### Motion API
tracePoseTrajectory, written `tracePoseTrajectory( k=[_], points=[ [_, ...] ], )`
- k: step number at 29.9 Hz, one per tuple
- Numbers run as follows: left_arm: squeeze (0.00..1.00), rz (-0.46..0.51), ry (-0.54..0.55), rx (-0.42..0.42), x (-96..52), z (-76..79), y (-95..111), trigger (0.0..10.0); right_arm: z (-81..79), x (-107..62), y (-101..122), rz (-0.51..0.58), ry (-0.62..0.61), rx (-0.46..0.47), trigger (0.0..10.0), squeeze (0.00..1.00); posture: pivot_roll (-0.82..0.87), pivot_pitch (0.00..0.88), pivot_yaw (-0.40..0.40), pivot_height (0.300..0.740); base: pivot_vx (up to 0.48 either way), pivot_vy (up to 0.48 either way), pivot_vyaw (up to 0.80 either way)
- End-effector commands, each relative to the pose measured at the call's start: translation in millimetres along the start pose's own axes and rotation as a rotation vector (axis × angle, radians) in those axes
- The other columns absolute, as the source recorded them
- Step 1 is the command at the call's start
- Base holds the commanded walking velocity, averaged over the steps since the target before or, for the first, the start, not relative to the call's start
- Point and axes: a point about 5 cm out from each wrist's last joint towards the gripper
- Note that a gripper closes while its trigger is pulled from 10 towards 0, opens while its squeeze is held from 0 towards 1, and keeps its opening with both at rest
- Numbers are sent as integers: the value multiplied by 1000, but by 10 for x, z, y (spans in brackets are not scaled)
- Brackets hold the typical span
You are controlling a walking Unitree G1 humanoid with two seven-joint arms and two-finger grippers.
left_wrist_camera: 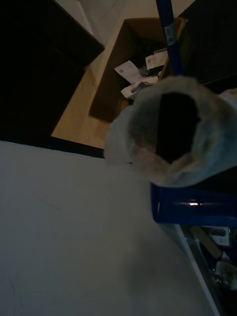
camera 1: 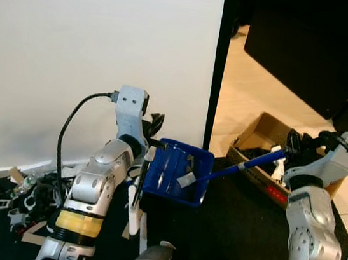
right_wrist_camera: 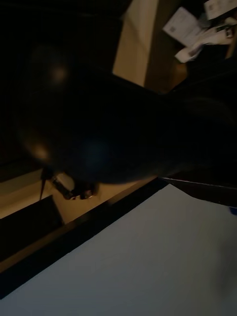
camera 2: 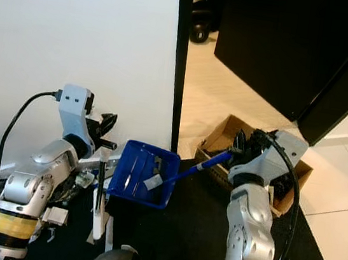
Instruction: Sweep floor
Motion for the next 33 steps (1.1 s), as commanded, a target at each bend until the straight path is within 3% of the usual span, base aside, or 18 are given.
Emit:
tracePoseTrajectory(
  k=[1,5,33],
  points=[
    [0,20,1,22,14,22,23,10000,-74,19,44,41,35,22,10000,0,29,109,96,740,0,0,0],
    [0,23,0,19,22,24,9,10000,-77,25,31,38,39,22,10000,0,29,102,93,740,0,-307,0],
    [0,32,6,4,69,32,-13,10000,-90,16,-49,16,52,26,10000,0,25,101,93,740,353,-312,0]
  ],
)
Point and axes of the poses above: a point about 5 cm out from each wrist's last joint towards the gripper, its own x axis pointing out of the wrist towards the gripper, its own y axis along the axis of the wrist's last joint, z = x × y, and after that the axes turned 4 degrees about -x, right-handed
